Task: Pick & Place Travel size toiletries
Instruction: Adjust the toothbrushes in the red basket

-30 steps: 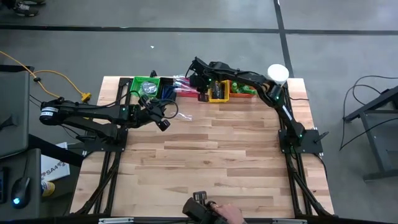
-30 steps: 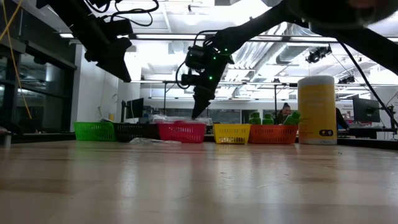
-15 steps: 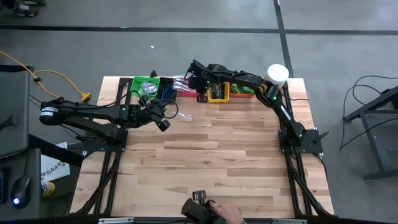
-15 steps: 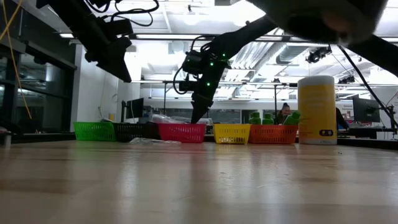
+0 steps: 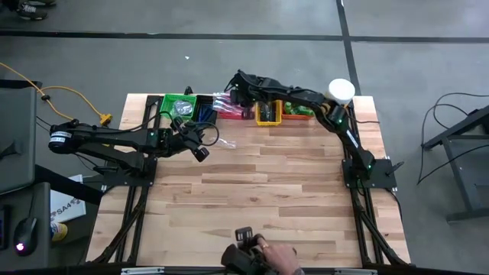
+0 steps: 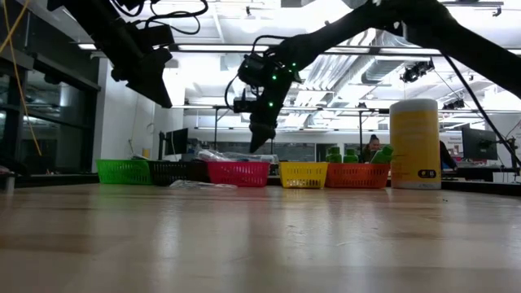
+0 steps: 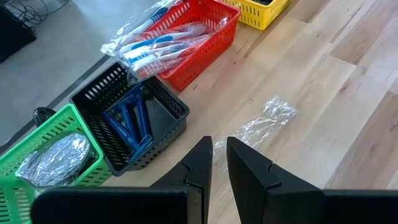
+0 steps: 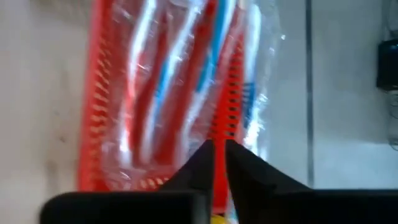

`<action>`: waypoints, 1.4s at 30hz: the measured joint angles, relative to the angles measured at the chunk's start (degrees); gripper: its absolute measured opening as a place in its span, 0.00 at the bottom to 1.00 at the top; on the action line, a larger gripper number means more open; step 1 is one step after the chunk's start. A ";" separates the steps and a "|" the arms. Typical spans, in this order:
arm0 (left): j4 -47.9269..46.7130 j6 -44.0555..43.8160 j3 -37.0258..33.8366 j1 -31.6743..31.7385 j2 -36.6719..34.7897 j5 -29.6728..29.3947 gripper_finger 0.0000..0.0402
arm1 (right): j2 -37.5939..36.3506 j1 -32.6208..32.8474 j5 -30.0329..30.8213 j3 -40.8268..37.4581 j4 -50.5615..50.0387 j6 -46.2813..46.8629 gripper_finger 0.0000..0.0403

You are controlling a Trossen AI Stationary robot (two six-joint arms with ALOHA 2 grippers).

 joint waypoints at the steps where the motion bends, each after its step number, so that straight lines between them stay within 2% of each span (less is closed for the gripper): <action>1: 0.02 0.00 -0.02 0.00 0.00 0.00 0.12 | -0.03 -0.11 0.61 0.00 0.07 -0.44 0.10; 7: 0.01 0.02 -0.02 0.01 0.00 -0.01 0.12 | -0.05 -1.07 0.43 0.00 0.26 -1.54 0.39; 11: 0.00 0.07 -0.02 0.00 0.00 -0.02 0.12 | 0.23 -2.27 -2.58 0.00 0.47 -3.21 0.57; 16: 0.00 0.20 -0.02 0.01 0.00 -0.02 0.12 | 0.28 -4.00 -2.56 0.00 1.09 -1.82 0.70; 23: -0.03 0.21 -0.02 0.01 0.00 -0.02 0.12 | 0.95 -6.68 -9.49 0.00 -1.01 0.97 0.72; 33: -0.03 0.20 -0.02 0.00 0.00 -0.04 0.12 | 1.66 -8.66 -10.99 0.02 -1.40 1.95 0.72; 36: -0.03 0.20 -0.02 0.00 0.00 -0.04 0.12 | 1.64 -8.75 -11.58 0.04 -0.95 2.14 0.69; 42: -0.03 0.17 -0.02 0.02 0.00 -0.04 0.12 | 1.64 -8.65 -13.13 0.04 -1.27 2.16 0.56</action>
